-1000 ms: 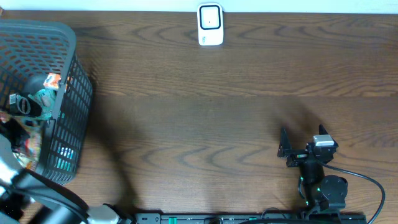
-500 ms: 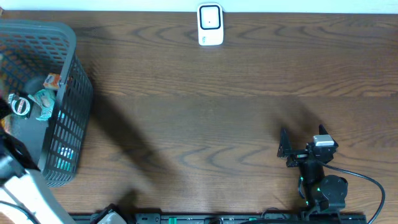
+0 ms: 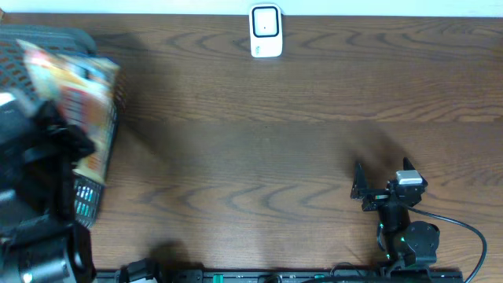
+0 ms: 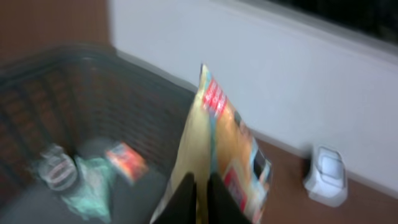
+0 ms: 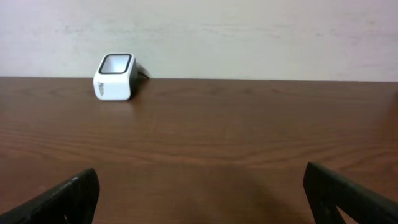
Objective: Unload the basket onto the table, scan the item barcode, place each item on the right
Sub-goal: 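Lift the snack bag out of the basket with the left gripper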
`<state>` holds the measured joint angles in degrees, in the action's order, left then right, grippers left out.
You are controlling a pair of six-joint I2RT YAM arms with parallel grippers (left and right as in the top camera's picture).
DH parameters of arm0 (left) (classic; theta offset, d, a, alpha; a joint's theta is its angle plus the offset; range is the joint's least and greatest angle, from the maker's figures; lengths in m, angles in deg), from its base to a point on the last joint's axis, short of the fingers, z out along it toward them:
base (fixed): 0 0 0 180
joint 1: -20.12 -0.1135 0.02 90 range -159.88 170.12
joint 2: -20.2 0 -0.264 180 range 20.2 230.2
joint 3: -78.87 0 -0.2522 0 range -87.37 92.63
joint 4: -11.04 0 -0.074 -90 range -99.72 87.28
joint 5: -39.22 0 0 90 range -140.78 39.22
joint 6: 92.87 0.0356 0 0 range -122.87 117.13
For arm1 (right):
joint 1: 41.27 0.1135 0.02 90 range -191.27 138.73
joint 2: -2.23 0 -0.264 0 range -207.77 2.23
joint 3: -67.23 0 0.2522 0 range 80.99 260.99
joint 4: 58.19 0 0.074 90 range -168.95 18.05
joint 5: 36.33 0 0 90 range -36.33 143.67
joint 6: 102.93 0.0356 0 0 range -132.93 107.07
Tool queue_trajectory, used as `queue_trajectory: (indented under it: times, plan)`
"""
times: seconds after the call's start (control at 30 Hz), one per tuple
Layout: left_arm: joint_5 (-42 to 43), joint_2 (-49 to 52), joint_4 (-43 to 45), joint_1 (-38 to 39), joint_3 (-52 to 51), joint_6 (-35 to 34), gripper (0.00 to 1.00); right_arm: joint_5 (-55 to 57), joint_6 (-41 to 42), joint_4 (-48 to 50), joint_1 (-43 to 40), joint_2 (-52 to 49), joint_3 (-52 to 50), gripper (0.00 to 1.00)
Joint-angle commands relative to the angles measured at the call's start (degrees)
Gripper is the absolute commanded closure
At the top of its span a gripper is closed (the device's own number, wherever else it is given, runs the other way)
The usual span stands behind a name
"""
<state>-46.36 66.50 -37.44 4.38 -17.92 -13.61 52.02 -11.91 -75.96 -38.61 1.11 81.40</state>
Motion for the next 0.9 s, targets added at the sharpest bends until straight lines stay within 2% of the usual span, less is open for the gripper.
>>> queue_trajectory:
  times: [0.0, 0.17, 0.27, 0.4, 0.5, 0.57, 0.67, 0.73, 0.8, 0.83, 0.87]
  plan:
    - [0.52, 3.23, -5.53, 8.26, -0.17, -5.75, 0.93, 0.2, 0.61, -0.26, -0.37, -0.02, -0.04, 0.01]
    - [0.5, 9.99, -11.19, 18.32, -2.67, -7.63, 0.93, 0.2, 0.61, -0.28, -0.37, -0.02, -0.04, 0.01]
    - [0.48, 16.74, -11.1, 23.74, -4.55, -7.58, 0.93, 0.2, 0.61, -0.28, -0.37, -0.02, -0.04, 0.01]
    - [0.46, 24.72, -11.06, 26.23, -4.63, -7.23, 0.93, 0.2, 0.63, -0.28, -0.37, -0.02, -0.04, 0.01]
    - [-0.66, 29.29, -12.41, 26.16, -4.63, -3.8, 0.9, 0.2, 0.63, -0.28, -0.37, -0.02, -0.04, 0.01]
    - [-3.69, 31.32, -14.73, 26.16, -4.63, -3.04, 0.83, 0.2, 0.61, -0.28, -0.37, -0.02, -0.04, 0.01]
    - [-8.44, 34.29, -21.44, 26.1, -4.63, -3.02, 0.66, 0.2, 0.63, -0.28, -0.37, -0.02, -0.04, 0.01]
    - [-9.51, 35.36, -24.79, 26.12, -4.83, -3.04, 0.45, 0.2, 0.61, -0.28, -0.37, -0.02, -0.04, 0.01]
    - [-9.7, 35.8, -26.62, 26.12, -5.46, -3.02, 0.31, 0.2, 0.63, -0.28, -0.37, -0.02, -0.04, 0.01]
    - [-9.97, 35.91, -27.43, 26.12, -6.01, -3.04, 0.16, 0.2, 0.63, -0.26, -0.37, -0.02, -0.04, 0.01]
    - [-10.58, 35.91, -27.96, 26.12, -6.73, -3.08, 0.09, 0.2, 0.63, -0.28, -0.37, -0.02, -0.04, 0.01]
